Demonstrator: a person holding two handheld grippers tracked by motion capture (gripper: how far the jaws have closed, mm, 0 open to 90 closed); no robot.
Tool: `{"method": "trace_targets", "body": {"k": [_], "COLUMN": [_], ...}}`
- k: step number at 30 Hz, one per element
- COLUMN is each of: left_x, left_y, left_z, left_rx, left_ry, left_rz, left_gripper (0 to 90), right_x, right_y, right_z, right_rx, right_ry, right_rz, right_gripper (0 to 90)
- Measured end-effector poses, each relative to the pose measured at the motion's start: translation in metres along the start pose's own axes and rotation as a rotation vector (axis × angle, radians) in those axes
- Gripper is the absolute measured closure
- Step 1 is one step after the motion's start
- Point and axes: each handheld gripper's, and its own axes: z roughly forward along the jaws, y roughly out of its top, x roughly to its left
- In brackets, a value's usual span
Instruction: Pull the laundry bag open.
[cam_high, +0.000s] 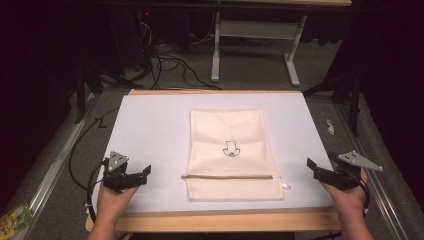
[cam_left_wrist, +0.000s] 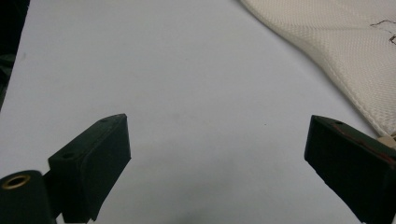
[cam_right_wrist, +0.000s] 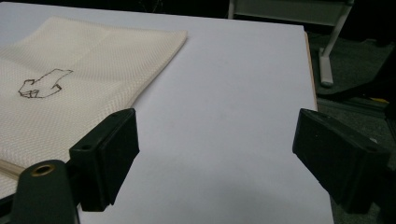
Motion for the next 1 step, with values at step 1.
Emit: {"method": "trace_targets", "body": {"k": [1], "left_x": [-0.0003], "left_y": [-0.0001], "left_z": [-0.0002], "left_rx": [-0.006], "left_ry": [0.000], "left_rz": [0.002], "left_gripper": [7.3], "right_x": [0.0000], "right_y": [0.0000], "right_z": [0.0000], "right_rx": [0.000], "right_ry": [0.000], "right_rz": [0.000], "right_gripper": [14.9]}}
